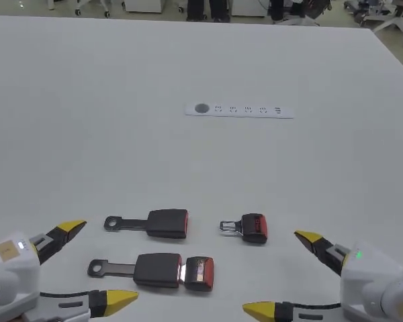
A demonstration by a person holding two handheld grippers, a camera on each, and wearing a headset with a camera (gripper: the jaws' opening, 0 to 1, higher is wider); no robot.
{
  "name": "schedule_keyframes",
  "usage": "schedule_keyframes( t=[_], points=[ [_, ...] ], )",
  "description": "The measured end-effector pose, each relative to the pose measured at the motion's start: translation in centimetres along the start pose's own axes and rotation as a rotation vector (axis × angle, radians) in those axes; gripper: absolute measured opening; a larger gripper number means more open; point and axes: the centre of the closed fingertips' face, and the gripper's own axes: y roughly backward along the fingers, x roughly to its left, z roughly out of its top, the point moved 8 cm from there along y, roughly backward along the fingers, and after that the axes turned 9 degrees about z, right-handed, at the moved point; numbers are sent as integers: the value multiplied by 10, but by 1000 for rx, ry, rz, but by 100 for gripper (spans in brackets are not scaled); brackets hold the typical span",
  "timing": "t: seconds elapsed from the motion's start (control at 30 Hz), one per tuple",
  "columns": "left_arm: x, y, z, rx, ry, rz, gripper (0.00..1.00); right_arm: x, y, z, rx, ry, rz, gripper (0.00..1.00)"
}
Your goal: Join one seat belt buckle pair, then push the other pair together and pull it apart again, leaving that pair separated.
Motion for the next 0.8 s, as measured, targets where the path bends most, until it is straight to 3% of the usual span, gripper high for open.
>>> schedule_keyframes(
  t=[0.33,0.63,0.8],
  points=[
    [2,0,-2,-8,6,5,100,-1,-1,-4,1,4,4,99],
    [-4,1,3,-7,1,2,100,0,0,-3,2,12,7,99],
    [3,1,-4,-9,2,3,100,0,0,-4,11,20,10,99]
  ],
)
